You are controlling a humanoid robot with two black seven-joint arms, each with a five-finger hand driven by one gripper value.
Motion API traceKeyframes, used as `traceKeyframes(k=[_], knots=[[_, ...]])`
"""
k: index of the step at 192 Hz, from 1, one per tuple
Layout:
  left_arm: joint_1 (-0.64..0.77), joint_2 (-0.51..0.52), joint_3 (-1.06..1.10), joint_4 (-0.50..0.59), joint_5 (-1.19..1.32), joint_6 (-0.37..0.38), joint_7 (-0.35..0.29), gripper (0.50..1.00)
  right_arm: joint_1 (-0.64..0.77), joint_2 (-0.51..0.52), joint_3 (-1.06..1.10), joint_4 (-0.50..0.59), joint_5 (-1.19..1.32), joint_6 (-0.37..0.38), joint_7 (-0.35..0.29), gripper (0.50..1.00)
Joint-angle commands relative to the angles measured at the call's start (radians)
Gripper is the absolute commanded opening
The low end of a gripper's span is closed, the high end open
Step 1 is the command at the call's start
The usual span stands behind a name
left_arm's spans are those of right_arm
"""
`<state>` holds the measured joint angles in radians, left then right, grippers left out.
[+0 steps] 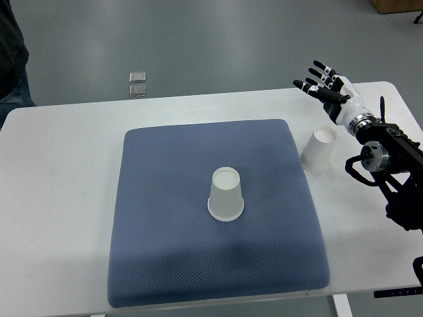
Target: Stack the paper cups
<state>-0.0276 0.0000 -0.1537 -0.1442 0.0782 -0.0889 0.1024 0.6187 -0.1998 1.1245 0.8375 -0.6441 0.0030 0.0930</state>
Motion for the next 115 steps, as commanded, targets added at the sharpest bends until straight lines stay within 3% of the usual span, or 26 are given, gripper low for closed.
traceKeyframes(k=[1,115], knots=[[0.000,0.000,-0.001,0.000,-0.002,0.000,-0.001,1.000,0.004,-0.001,0.000,0.000,0.000,0.000,-0.001,0.928],[0.005,0.000,0.000,0.000,-0.002,0.008,-0.003,1.000,0.016,-0.001,0.000,0.000,0.000,0.005,-0.001,0.928]])
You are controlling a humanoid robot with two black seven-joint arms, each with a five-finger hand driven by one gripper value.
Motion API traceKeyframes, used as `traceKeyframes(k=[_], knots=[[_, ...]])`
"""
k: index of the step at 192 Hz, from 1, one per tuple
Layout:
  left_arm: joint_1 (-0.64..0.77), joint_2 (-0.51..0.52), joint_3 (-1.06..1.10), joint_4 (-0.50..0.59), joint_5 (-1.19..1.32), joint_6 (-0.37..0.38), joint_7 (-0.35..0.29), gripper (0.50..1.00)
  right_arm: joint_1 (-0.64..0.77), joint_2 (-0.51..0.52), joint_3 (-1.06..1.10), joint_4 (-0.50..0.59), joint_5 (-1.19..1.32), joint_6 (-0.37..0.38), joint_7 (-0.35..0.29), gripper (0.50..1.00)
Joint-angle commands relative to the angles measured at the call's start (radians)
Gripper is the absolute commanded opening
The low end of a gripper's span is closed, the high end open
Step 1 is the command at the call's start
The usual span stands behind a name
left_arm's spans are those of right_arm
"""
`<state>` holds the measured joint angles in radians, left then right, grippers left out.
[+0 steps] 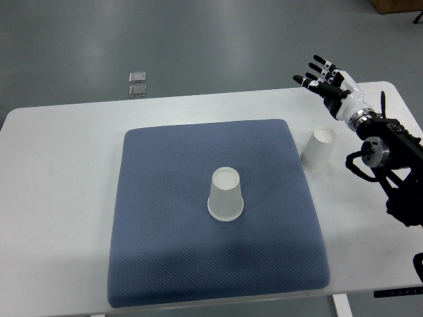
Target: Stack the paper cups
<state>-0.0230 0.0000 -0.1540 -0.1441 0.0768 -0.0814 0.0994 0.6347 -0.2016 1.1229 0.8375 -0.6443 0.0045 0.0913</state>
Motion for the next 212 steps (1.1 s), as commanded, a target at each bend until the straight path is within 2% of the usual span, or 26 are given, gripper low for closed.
traceKeyframes(k=[1,28,159,189,212], knots=[[0.000,0.000,0.001,0.000,0.000,0.000,0.000,1.000,0.000,0.001,0.002,0.000,0.000,0.005,0.001,0.928],[0.000,0.000,-0.001,0.001,0.001,0.000,0.000,1.000,0.002,0.001,0.002,-0.003,0.000,0.038,0.001,0.928],[0.000,0.000,-0.001,0.000,0.000,0.000,-0.003,1.000,0.014,-0.033,0.006,0.015,0.000,0.037,0.008,0.928],[0.000,0.000,-0.001,0.000,0.000,0.000,0.000,1.000,0.017,-0.122,-0.057,0.075,-0.002,0.048,0.008,0.928],[0.000,0.000,-0.001,0.000,0.000,0.000,0.000,1.000,0.025,-0.216,-0.150,0.114,-0.023,0.126,0.008,0.928]])
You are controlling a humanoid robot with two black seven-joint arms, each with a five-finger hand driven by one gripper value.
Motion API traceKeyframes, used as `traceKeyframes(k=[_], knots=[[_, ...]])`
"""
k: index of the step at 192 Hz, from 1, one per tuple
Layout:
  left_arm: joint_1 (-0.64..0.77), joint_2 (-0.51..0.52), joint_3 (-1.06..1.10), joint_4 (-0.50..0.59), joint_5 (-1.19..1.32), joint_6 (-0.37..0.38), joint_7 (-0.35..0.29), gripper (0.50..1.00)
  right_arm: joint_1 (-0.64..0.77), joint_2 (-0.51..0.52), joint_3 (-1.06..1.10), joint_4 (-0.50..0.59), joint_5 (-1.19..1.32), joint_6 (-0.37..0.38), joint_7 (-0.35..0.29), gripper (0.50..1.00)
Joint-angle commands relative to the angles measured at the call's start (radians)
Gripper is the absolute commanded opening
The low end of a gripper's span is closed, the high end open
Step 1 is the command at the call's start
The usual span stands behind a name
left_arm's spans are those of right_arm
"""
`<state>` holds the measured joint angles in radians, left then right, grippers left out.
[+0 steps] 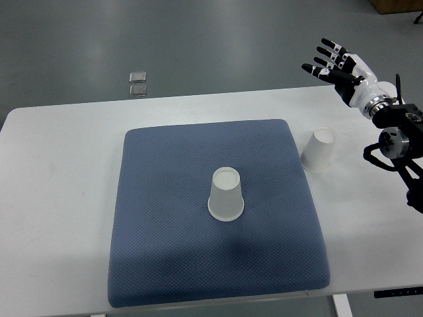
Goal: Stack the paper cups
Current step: 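Reach the right hand down toward the white cup beside the pad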
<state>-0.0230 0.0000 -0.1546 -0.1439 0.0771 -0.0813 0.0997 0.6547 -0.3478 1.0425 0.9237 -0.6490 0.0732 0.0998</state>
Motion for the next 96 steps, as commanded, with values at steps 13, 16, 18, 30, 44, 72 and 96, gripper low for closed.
traceKeyframes(k=[13,16,18,30,44,72,96], knots=[[0.000,0.000,0.000,0.000,0.001,0.000,0.000,1.000,0.011,-0.117,-0.122,0.043,-0.050,0.100,0.006,0.928],[0.000,0.000,0.000,0.000,0.000,0.000,0.000,1.000,0.017,-0.134,-0.139,0.047,-0.069,0.111,0.011,0.928],[0.000,0.000,0.001,0.001,0.000,0.000,0.000,1.000,0.022,-0.143,-0.150,0.049,-0.081,0.117,0.014,0.926],[0.000,0.000,0.000,0.001,0.000,0.000,0.000,1.000,0.040,-0.187,-0.214,0.050,-0.168,0.143,0.043,0.926],[0.000,0.000,0.000,0.000,0.000,0.000,0.000,1.000,0.059,-0.227,-0.279,0.053,-0.290,0.155,0.074,0.926],[0.000,0.000,0.000,0.000,0.000,0.000,0.000,1.000,0.092,-0.284,-0.346,0.058,-0.457,0.163,0.089,0.926],[0.000,0.000,0.000,0.001,0.000,0.000,0.000,1.000,0.146,-0.327,-0.421,0.058,-0.517,0.203,0.092,0.926]])
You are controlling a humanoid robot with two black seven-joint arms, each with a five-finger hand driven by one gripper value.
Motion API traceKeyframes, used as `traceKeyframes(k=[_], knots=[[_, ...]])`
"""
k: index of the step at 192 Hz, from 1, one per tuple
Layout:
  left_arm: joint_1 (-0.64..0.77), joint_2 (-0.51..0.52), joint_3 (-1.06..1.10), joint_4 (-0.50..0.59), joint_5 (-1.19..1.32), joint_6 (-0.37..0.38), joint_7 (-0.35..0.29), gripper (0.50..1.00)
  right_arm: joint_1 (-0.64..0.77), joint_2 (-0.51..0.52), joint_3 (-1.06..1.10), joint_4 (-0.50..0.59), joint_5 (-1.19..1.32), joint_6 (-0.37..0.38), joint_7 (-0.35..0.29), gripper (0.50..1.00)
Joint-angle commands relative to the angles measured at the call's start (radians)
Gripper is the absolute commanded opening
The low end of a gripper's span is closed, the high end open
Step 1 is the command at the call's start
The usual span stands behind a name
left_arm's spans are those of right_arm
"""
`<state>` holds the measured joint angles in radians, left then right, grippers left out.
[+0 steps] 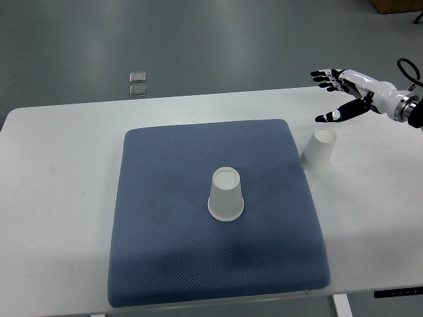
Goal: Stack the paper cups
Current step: 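Reach the right hand down toward the white cup beside the pad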
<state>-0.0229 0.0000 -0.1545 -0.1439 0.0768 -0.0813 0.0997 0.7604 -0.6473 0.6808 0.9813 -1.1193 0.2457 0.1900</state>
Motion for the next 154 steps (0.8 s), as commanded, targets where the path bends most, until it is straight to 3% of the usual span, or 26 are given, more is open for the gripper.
traceKeyframes(k=[1,90,154], knots=[[0.000,0.000,0.000,0.000,0.000,0.000,0.000,1.000,0.046,-0.029,-0.069,0.000,-0.050,0.033,0.002,0.926],[0.000,0.000,0.000,0.000,0.000,0.000,0.000,1.000,0.177,-0.041,-0.310,-0.033,-0.241,0.060,0.003,0.926],[0.000,0.000,0.001,0.000,0.000,0.000,0.000,1.000,0.198,0.005,-0.372,-0.098,-0.298,0.015,0.003,0.915]])
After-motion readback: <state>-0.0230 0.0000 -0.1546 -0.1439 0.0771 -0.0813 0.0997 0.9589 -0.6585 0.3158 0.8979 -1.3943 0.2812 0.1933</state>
